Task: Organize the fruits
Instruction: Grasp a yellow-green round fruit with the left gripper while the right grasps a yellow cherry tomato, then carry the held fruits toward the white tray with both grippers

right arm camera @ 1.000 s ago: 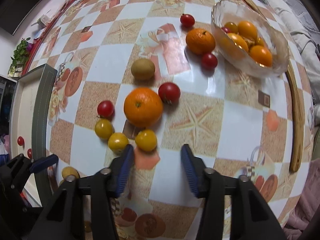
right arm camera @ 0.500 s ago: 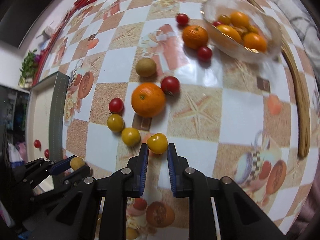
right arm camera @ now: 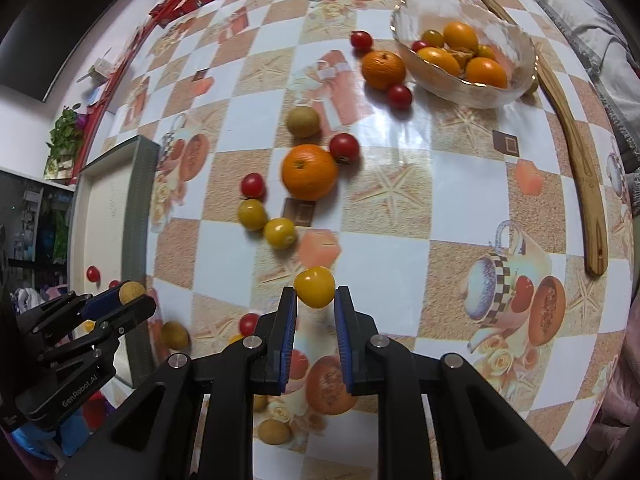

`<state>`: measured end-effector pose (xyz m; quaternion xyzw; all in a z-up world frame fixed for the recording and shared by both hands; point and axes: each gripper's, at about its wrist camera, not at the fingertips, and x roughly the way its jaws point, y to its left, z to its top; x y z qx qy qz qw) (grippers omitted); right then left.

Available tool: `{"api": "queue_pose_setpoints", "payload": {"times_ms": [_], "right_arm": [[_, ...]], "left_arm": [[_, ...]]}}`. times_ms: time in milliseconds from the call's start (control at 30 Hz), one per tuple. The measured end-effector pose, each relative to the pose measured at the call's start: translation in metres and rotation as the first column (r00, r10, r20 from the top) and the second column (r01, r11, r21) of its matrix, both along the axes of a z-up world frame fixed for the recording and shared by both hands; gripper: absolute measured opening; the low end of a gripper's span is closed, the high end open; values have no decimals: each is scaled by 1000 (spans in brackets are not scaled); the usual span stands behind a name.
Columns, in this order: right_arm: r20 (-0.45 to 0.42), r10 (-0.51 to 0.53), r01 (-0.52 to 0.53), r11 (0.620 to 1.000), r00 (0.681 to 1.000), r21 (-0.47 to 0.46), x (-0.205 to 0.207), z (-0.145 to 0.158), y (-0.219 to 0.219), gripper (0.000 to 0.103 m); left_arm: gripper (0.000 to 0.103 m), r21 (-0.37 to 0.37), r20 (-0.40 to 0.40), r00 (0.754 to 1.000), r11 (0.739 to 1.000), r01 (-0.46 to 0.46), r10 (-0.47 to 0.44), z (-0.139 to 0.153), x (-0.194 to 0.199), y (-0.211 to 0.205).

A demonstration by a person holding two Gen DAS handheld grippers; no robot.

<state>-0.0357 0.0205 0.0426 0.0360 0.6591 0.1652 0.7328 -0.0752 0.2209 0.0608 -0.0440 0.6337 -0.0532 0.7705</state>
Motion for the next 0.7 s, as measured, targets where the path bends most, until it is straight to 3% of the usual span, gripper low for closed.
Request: {"api": "queue_pose_setpoints", "payload": {"times_ms": [300, 700], "right_arm": [[19, 63, -63, 998, 998, -1, -7, 14, 32, 21], [33, 190, -191, 982, 981, -1, -15, 21, 103, 21]], "left_arm": [[28, 0, 32, 997, 998, -65, 65, 11, -15, 29], [28, 25, 31, 980, 980, -196, 196, 9, -48, 101]]}}
